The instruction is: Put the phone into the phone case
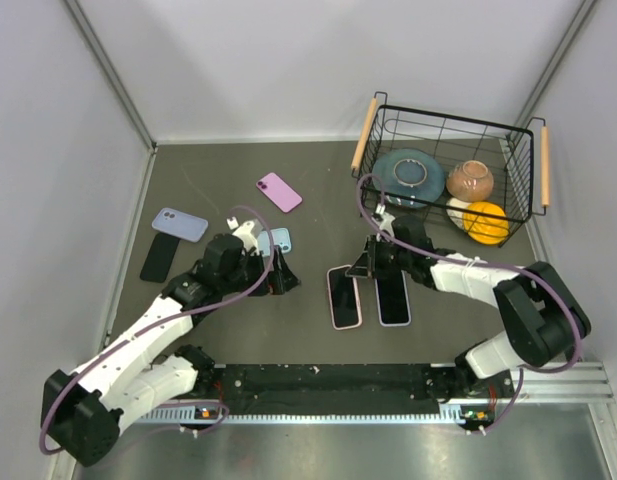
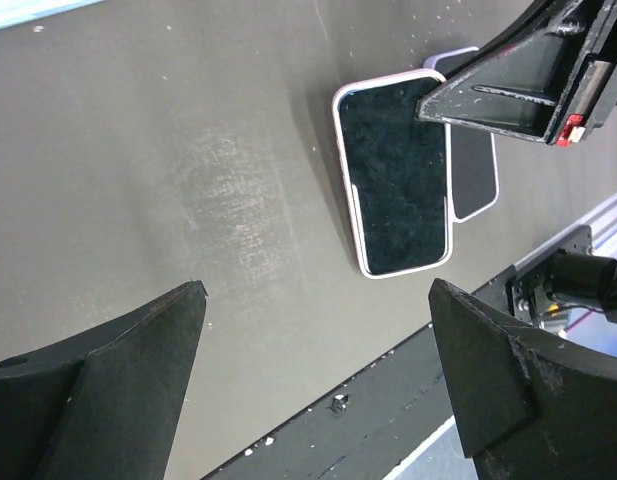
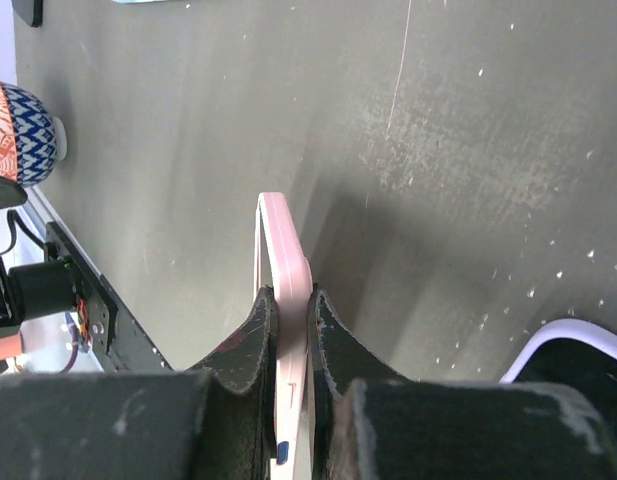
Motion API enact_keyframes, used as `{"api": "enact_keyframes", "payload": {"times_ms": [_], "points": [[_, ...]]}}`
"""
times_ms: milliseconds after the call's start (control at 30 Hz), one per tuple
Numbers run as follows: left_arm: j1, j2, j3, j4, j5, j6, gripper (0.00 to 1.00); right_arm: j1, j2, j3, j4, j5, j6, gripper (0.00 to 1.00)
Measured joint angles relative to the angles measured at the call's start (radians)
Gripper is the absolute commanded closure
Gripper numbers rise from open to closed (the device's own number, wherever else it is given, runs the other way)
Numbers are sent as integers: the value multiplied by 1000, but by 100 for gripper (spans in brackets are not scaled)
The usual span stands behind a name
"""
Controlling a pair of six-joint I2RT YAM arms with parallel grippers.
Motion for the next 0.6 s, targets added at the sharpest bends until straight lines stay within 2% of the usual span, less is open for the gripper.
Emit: {"api": "enact_keyframes", "payload": {"times_ms": [100,367,600], "points": [[0,-11,0,-14,-43,-1,1,0,27,16,-5,4,-4,83],[0,-11,4,-81,-213,-34,1,-2,84,42,-32,55,-34,78],[3,13,74,-148,-379,-85,1,-2,84,56,-106,117,-80,61]]}}
